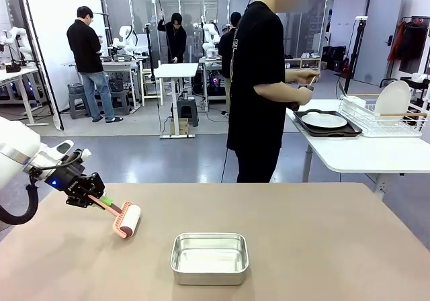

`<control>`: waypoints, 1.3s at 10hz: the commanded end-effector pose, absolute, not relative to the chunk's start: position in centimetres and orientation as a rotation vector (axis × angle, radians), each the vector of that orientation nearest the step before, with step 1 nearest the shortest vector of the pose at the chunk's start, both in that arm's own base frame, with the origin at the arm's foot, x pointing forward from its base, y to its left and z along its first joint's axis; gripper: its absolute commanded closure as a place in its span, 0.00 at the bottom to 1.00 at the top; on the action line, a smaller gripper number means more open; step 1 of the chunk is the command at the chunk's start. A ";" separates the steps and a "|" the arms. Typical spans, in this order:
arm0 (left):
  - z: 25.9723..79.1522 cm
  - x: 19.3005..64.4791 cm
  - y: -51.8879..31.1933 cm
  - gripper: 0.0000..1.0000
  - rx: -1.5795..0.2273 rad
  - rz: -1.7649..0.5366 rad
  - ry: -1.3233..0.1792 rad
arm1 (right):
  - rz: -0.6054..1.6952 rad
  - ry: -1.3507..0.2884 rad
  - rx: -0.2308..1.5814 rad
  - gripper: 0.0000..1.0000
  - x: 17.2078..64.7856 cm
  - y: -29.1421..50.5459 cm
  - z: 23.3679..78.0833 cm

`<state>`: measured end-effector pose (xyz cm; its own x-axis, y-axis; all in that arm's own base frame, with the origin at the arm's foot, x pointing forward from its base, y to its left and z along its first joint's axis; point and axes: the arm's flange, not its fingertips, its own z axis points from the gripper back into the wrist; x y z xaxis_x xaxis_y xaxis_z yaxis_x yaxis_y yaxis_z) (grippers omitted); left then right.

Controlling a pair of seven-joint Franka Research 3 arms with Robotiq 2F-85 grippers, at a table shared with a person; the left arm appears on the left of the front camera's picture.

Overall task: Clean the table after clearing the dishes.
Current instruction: When the right (or left) Handle tray is removed, use the right hand (or left hand) to clean the right (or left) side of the table with the Lint Roller.

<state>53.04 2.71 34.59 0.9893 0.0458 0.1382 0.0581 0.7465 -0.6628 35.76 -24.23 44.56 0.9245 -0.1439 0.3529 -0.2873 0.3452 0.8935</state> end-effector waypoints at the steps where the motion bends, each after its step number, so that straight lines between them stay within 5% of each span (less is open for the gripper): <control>1: 34.4 53.1 2.7 0.99 -0.719 -0.003 -0.155 | 0.089 -0.410 1.217 0.00 35.6 -24.0 44.8; 2: 34.6 53.0 2.7 0.79 -0.729 -0.007 -0.149 | 0.089 -0.410 1.217 0.00 35.6 -24.0 44.8; 13: 30.9 53.4 10.5 0.79 -0.690 -0.057 -0.228 | 0.089 -0.410 1.217 0.00 35.6 -24.0 44.8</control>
